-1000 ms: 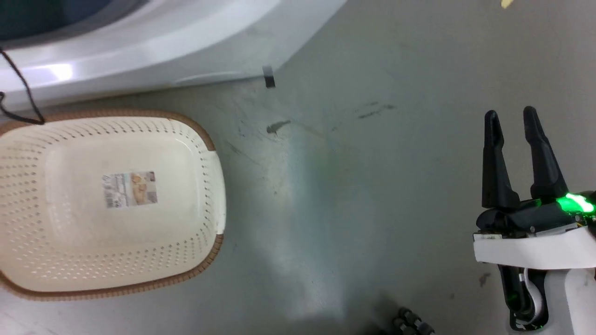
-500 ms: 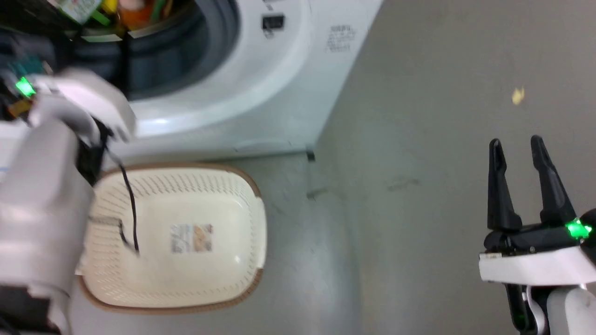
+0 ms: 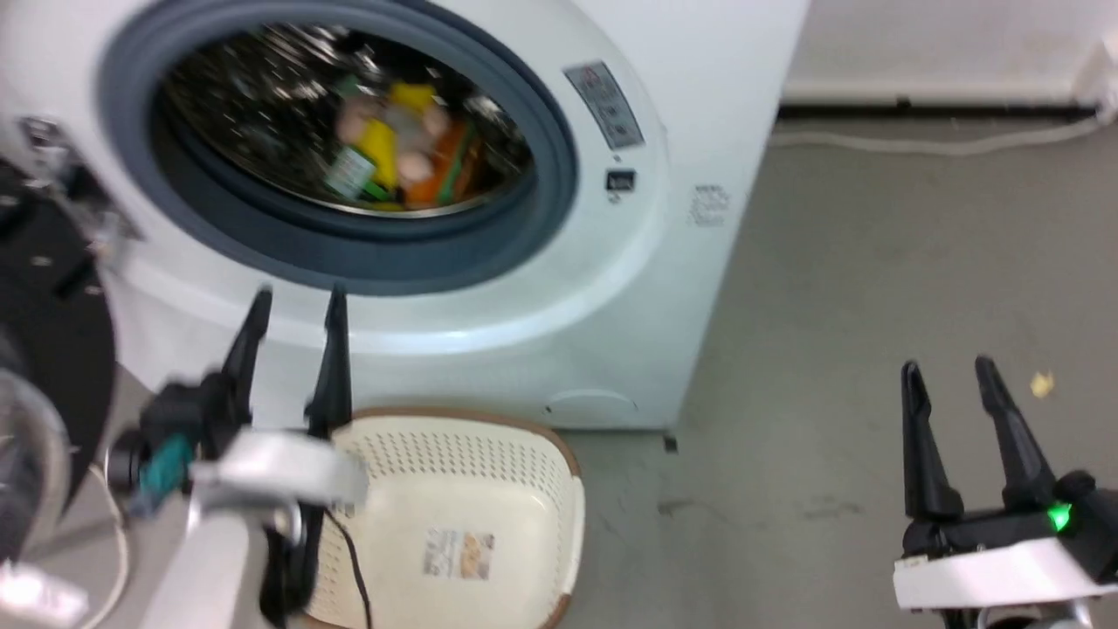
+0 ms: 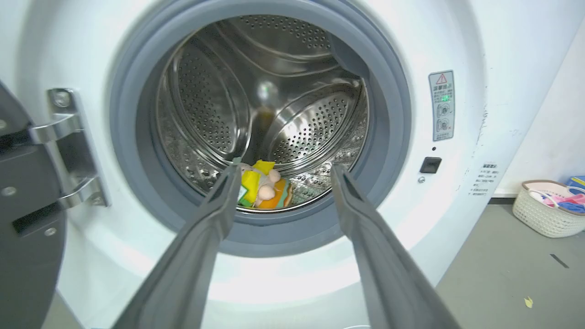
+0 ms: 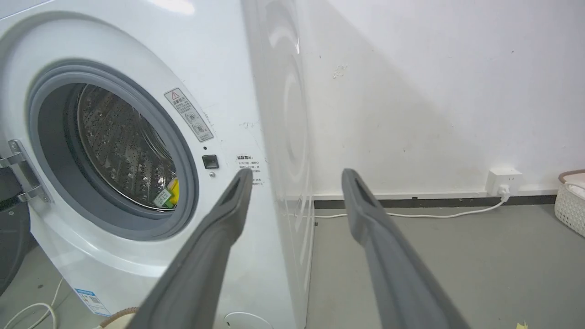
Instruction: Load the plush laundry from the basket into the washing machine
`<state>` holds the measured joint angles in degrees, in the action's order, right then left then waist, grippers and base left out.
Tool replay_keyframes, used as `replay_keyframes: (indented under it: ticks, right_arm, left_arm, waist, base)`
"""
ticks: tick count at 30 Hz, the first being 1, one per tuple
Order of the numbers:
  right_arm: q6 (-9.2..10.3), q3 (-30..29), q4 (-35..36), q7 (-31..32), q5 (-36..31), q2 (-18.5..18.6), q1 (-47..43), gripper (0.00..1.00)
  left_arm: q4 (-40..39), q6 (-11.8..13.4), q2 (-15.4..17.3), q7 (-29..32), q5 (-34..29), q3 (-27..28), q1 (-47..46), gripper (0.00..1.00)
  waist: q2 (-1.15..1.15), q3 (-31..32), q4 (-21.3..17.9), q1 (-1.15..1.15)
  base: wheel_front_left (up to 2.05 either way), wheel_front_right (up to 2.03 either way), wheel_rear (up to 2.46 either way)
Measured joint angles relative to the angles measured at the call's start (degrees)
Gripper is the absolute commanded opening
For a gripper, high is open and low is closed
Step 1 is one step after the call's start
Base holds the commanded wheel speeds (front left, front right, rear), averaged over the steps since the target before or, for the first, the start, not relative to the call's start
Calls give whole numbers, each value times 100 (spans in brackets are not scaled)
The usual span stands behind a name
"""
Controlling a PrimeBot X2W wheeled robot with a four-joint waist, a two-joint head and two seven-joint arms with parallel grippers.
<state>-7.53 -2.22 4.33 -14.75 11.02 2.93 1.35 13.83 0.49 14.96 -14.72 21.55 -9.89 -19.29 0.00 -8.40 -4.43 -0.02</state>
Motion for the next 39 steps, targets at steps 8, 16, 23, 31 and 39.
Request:
replay_keyframes:
  ticks: [8,16,23,31,39]
  right_arm:
    - [0,70,-194,0,5,0,-448,100]
    - [0,294,-411,-1,13,-2,-684,100]
    - [0,367,-544,-1,43,-1,-747,100]
    - [0,379,-578,7,56,-1,-775,0]
    - [0,374,-577,105,4,-1,-768,0]
  left_arm:
    - [-793,307,-380,-3,-333,181,1514,100]
    - [-670,188,-367,-3,-636,-48,2075,100]
    - [-679,244,-550,-3,-777,21,2197,100]
    - [-680,237,-555,9,-783,24,2209,0]
    - [-699,236,-570,110,-839,74,2208,0]
  waist:
    - [0,595,351,1]
    - [0,840,457,2]
    - [0,899,474,2]
    - [0,905,491,2]
    - [0,901,488,2]
  base:
    - [0,0,0]
    - [0,0,0]
    - [0,0,0]
    - [0,0,0]
    - [0,0,0]
